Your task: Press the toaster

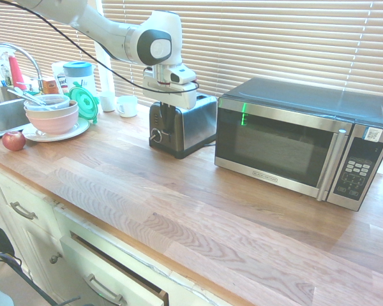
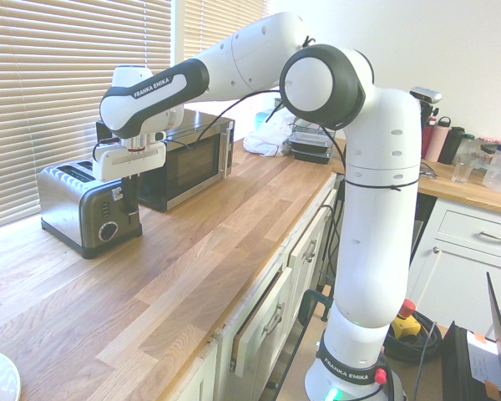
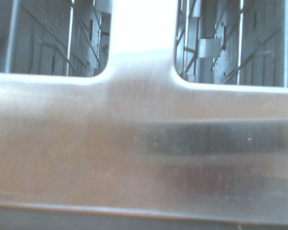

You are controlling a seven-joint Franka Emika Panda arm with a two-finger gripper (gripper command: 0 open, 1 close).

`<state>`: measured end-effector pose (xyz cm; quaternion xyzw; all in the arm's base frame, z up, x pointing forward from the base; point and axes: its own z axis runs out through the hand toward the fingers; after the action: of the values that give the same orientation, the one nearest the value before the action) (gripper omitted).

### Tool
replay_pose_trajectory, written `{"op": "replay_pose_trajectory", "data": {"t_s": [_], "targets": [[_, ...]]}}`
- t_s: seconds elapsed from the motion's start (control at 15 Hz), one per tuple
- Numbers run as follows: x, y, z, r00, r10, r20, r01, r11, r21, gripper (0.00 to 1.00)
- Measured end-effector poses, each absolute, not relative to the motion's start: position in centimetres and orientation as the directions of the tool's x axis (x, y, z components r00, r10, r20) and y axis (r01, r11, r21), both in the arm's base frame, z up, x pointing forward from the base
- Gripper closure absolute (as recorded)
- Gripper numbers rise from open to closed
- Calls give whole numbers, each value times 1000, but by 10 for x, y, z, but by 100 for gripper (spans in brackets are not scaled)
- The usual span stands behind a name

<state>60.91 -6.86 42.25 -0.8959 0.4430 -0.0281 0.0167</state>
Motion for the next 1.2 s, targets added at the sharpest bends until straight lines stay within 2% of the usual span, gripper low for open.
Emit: {"op": "replay_pose_trajectory", "data": {"t_s": [1.07,1.13,1.2], "targets": [[615,-66,398,594,-804,15,-803,-594,-37,100],[615,-66,398,593,-805,15,-804,-593,-37,0],[615,-66,398,592,-806,14,-805,-592,-38,0]]}}
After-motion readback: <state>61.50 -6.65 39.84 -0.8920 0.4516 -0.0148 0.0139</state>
